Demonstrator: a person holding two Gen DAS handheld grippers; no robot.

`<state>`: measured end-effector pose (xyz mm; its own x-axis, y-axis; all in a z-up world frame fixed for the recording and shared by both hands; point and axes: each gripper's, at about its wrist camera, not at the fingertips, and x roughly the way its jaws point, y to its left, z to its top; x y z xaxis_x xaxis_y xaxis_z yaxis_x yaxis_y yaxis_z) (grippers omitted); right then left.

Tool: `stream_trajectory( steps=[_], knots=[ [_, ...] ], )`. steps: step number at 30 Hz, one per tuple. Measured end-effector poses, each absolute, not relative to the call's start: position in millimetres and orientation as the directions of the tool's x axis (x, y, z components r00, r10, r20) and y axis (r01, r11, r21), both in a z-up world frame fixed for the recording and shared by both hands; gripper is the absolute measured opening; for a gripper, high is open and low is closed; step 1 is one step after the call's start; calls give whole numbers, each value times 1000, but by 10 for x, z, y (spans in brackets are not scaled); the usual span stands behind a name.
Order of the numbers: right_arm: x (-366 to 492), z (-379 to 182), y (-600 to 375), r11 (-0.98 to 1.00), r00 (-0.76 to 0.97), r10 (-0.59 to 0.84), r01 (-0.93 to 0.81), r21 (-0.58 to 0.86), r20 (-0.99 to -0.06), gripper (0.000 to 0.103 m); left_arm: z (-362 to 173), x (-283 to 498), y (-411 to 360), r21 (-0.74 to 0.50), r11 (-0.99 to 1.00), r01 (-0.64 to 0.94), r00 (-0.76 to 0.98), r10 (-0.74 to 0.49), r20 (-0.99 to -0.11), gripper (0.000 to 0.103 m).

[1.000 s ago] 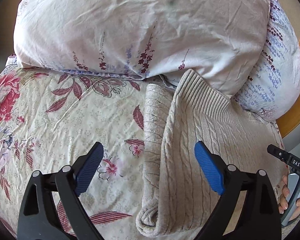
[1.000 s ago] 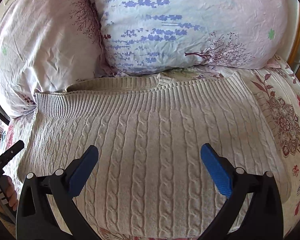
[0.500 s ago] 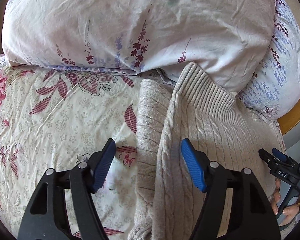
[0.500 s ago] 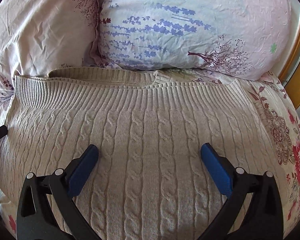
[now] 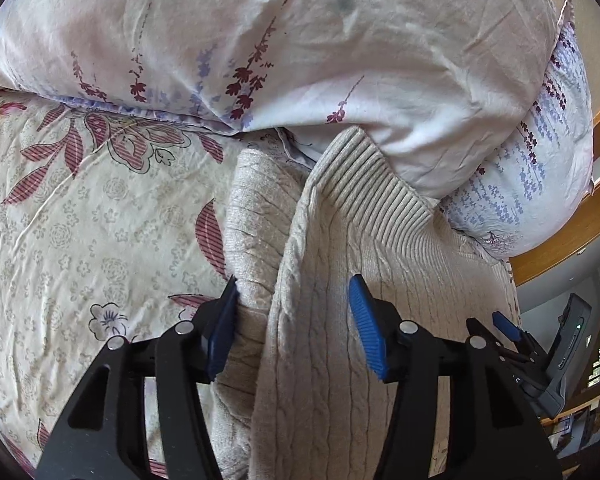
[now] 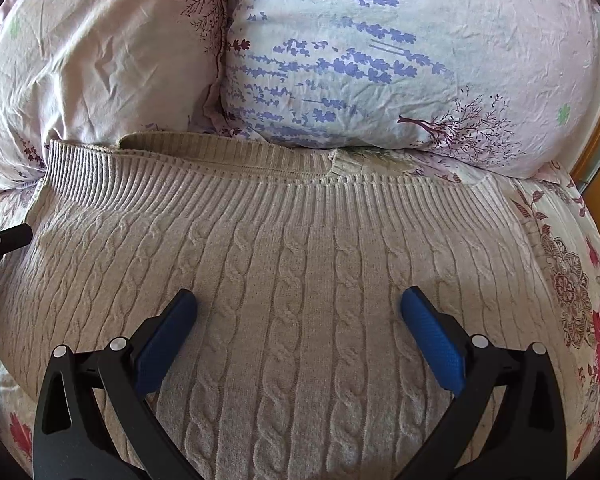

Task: Fold small clothes
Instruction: 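Grasp the sweater side edge with the left gripper and fold it over the body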

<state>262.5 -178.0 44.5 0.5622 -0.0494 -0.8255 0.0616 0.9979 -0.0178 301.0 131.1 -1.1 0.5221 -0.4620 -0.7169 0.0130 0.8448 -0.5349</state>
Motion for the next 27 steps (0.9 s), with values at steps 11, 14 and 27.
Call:
stream_trajectory(
  steps=[11,14,27],
  knots=[
    [2617,412,-1749,998,565,-70,40,-57,-822,102,91,2980,1233,-642,766,24,529,-555,-642,21],
    [2618,401,-1720,997,567,-79,34,-72,-820,102,288,2911,1123,-659,749,70,542,-583,-605,20],
    [2642,381,-1670,994,581,-94,3,-113,-808,102,776,2648,282,-782,591,197,514,-742,-431,20]
  ],
)
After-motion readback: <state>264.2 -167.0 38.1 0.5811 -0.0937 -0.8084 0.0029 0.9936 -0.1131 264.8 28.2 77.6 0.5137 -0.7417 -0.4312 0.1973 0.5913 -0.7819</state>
